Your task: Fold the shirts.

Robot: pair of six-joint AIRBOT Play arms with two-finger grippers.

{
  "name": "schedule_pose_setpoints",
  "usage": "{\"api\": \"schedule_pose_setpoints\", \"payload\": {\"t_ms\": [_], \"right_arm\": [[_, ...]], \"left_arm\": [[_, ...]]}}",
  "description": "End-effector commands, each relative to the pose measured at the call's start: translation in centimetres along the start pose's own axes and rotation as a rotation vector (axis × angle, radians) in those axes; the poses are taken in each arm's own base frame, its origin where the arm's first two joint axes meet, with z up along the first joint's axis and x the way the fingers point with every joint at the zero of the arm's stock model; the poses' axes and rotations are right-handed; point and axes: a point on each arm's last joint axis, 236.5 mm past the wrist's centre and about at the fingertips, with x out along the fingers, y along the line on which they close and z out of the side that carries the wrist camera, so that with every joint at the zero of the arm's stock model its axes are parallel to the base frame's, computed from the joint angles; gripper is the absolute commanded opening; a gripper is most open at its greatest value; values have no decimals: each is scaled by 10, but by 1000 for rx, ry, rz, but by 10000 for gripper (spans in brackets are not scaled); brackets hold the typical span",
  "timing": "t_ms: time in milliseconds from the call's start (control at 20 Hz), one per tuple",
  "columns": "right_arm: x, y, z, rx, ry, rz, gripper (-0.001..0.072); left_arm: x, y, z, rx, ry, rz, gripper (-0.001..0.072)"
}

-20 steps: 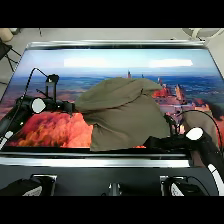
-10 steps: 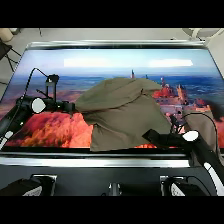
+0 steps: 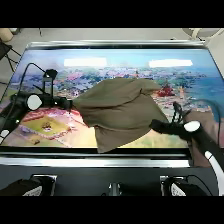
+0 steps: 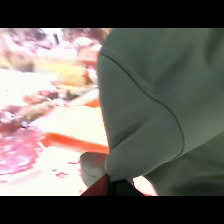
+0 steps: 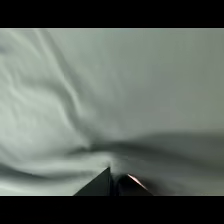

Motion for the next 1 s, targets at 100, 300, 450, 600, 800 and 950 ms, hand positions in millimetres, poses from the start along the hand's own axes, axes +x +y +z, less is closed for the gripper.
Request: {"api": "schedule_pose_setpoints", "payload": {"t_ms": [100, 300, 450, 600, 800, 950], "right_arm": [[-128, -44, 155, -439, -220, -547, 19], [-147, -41, 188, -421, -271, -596, 19], [-96, -47, 139, -315, -29, -486, 30], [-68, -31, 108, -419, 132, -344, 573], [-75, -27, 57, -480, 356, -273, 567], [-64, -23, 8, -481, 500, -162, 522]], "left_arm": [[-7, 14, -43, -63, 178, 31, 24], [29, -77, -111, -108, 276, -197, 23], [34, -112, -120, -24, 241, -239, 24], [31, -116, -107, -19, 203, -249, 24], [28, -109, -87, -28, 161, -243, 24], [28, -105, -83, -15, 148, -235, 24]]}}
